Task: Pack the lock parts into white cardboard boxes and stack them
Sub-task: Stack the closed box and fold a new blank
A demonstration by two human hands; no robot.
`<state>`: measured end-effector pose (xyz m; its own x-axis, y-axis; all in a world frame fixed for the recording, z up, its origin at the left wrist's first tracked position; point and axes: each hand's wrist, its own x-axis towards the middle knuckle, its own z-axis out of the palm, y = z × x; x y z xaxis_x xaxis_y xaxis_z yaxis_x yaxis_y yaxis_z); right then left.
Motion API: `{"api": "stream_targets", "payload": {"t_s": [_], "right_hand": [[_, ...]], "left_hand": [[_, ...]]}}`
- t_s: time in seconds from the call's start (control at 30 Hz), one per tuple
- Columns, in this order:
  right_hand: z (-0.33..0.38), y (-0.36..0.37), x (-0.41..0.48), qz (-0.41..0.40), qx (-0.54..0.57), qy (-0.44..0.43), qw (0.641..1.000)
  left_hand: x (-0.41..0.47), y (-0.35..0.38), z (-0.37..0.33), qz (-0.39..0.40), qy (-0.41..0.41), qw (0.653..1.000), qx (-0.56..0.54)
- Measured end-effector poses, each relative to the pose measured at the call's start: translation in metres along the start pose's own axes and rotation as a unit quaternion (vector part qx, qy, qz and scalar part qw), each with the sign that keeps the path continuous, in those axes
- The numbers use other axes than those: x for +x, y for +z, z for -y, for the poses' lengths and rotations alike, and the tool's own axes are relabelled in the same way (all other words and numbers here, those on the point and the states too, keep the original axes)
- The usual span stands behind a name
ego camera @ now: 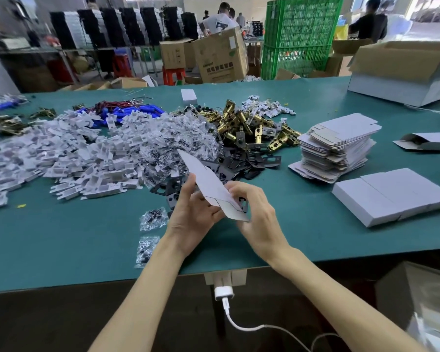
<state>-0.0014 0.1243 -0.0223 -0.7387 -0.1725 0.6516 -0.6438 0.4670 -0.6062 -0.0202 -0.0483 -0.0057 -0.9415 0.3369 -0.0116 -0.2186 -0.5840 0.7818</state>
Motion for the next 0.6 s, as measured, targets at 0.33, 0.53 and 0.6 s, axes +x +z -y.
{"api": "stream_targets", "payload": {"t_s": [0.33,0.53,0.6], "right_hand": [[-0.005,-0.004,0.013,0.092,0.272,0.27,0.919],[-0.013,-0.011,0.013,0.087,0.368,0.321,0.868],[-0.013,-0.013,0.013,0.106,0.382,0.3,0.868]], "left_hand": [[-0.002,0.001,-0.005,-0.071,0.068,0.992,-0.073],[-0.006,-0.001,-0.004,0.075,0.04,0.996,0.033],[-0.007,-0.001,-0.004,0.095,0.029,0.995,0.026]]}}
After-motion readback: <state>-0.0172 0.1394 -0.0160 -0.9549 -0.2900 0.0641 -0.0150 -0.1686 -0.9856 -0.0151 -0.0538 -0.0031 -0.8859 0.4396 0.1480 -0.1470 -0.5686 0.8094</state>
